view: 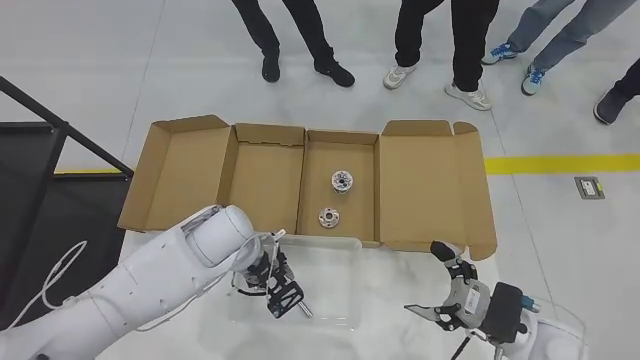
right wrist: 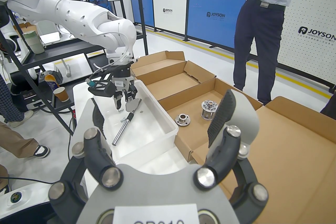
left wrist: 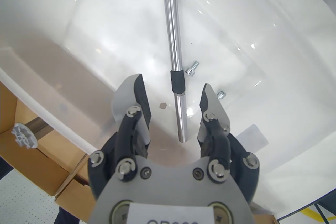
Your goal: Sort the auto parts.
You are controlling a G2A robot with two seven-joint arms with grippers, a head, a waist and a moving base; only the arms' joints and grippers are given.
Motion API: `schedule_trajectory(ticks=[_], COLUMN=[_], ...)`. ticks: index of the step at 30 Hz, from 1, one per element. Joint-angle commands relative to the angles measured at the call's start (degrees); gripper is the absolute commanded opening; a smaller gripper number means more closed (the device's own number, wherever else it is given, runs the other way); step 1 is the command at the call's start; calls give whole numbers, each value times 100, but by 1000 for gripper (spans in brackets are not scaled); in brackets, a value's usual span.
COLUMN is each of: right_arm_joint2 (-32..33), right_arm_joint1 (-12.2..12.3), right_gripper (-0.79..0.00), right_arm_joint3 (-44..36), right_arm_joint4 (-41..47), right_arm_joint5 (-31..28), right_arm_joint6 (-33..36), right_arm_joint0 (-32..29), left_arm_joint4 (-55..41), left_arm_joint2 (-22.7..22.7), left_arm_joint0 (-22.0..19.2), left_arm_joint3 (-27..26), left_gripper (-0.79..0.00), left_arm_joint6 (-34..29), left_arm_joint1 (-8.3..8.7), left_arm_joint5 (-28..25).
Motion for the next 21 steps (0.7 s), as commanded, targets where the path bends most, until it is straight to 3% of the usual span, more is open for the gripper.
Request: schedule_trajectory(ticks=[1, 9, 21], right_arm_joint2=[0, 0, 0], right_arm_joint1=[0, 0, 0], right_gripper=[0, 0, 0], right_arm_joint3=[0, 0, 0], right_arm_joint4=[0, 0, 0], right_arm_joint5=[0, 0, 0], right_arm_joint6=[0, 0, 0], right_arm_joint0=[0, 0, 0], left_arm_joint4=[-47, 19, 299], left_arm_joint2=[119, 119, 119], left_arm_joint0=[-59, 11, 5], left_arm_joint3=[165, 735, 1342], left_gripper=[-289, -268, -400], left_arm_joint6=[-55, -117, 126], left_arm_joint1=[-94, -490, -878], left_arm_joint5=[0, 0, 0])
